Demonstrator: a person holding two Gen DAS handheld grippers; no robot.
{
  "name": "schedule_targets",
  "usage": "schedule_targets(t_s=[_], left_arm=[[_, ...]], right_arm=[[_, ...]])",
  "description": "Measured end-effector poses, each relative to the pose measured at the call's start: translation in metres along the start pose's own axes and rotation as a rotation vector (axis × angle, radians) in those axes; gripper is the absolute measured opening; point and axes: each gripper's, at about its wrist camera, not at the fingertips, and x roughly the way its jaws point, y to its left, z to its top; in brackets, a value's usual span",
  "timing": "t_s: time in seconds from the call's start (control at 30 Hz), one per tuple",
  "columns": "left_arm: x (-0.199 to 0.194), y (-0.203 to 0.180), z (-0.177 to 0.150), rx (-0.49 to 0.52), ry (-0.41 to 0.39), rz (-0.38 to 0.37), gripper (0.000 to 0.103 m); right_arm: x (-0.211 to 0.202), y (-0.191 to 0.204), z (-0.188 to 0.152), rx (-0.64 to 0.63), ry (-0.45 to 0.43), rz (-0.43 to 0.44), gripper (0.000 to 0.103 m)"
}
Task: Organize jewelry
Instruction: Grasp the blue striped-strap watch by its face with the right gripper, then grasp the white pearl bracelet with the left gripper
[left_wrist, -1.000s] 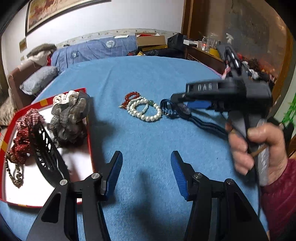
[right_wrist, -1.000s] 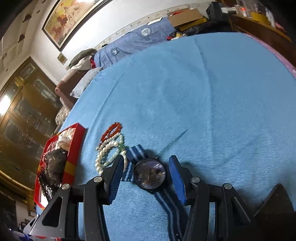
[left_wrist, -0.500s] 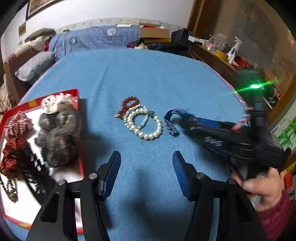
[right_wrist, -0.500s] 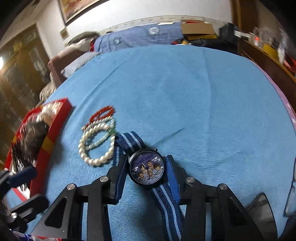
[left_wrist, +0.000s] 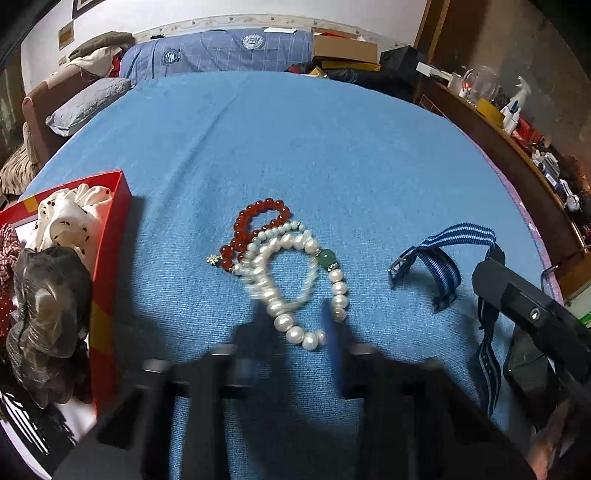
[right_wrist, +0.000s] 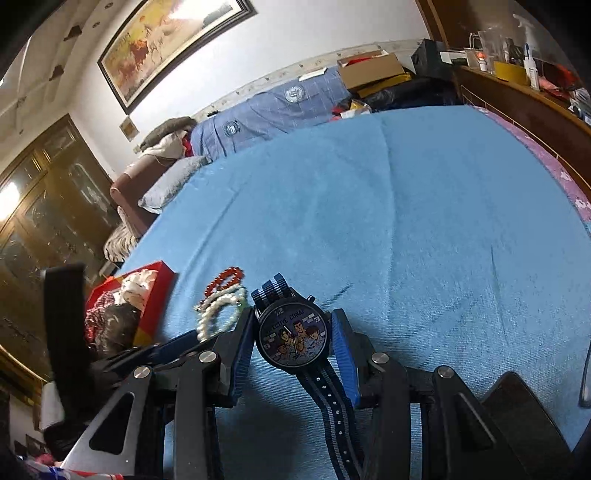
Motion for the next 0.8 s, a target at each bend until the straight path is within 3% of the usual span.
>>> schedule_targets(t_s=[0.17, 0.4, 0.8], left_arm=[[-0.010, 0.001, -0.020, 0.030, -0.064, -0.038, 0.009], [-0.054, -0.006, -0.035, 0.121, -0.270, -0.007, 0.009], [-0.067, 0.001, -0.033, 0.132, -0.364, 0.069, 0.009]], right_arm=[[-0.006, 0.001, 0.001, 0.019, -0.015, 0.028, 0.045], [-0.008, 0.008, -0.001, 0.013, -0.028, 0.032, 0.044], [-0.010, 0.026, -0.004, -0.038, -0.045, 0.033, 0.045]])
